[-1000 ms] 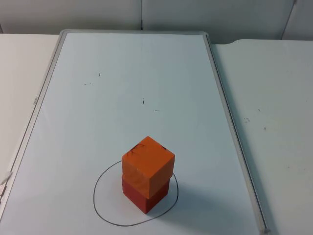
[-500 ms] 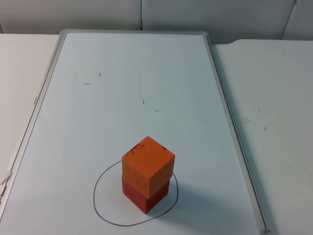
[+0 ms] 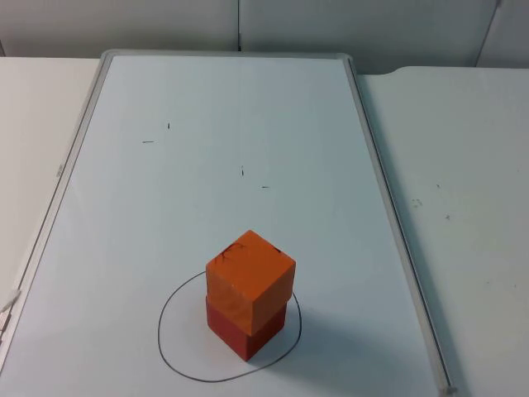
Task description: Pick up one cube with the left hand and another cube with the right hand. First place the cube in the right hand at the target position, then stack the cube in the left hand on top.
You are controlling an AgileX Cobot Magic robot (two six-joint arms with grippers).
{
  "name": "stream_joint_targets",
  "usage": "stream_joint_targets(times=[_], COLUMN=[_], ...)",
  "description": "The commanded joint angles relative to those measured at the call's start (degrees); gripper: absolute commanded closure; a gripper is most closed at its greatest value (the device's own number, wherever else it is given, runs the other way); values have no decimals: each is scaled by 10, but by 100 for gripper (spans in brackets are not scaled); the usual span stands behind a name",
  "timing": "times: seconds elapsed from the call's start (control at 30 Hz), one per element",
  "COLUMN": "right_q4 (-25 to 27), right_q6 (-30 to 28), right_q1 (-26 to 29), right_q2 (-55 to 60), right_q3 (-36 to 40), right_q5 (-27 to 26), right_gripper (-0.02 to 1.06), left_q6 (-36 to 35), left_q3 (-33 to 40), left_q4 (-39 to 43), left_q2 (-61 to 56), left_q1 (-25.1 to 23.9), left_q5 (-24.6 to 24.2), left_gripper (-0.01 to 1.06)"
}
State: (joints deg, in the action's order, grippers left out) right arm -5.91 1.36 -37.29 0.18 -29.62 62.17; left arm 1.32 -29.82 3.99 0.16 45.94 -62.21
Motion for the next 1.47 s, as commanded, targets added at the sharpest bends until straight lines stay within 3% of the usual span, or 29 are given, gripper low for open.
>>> stream_joint_targets(times=[0.0, 0.03, 0.07, 0.2, 0.23, 0.33, 0.43, 0.7, 0.8, 0.97, 1.43], right_q4=[-3, -3, -3, -3, -3, -3, -3, -3, -3, -3, -3], right_q6=[1, 1, 1, 1, 1, 1, 1, 1, 1, 1, 1], right_q1=[71, 109, 109, 243, 243, 319, 340, 350, 350, 350, 350], right_q2=[-2, -2, -2, -2, -2, -2, -2, -2, -2, -2, -2], right_q3=[6, 6, 6, 6, 6, 6, 6, 6, 6, 6, 6], right_q5=[-7, -7, -7, -7, -7, -7, -7, -7, -7, -7, -7], right_gripper=[0, 0, 0, 0, 0, 0, 0, 0, 0, 0, 0], left_q6=[-2, -2, -2, -2, -2, -2, -2, -2, -2, -2, -2], left_q3=[4, 4, 4, 4, 4, 4, 4, 4, 4, 4, 4], left_q4=[-2, -2, -2, -2, -2, -2, -2, -2, -2, -2, -2], left_q2=[-2, -2, -2, -2, -2, -2, -2, -2, -2, -2, -2], left_q1=[-1, -1, -1, -11, -11, -48, -76, -177, -245, -313, -444], left_q5=[6, 6, 6, 6, 6, 6, 6, 6, 6, 6, 6], left_gripper=[0, 0, 0, 0, 0, 0, 0, 0, 0, 0, 0])
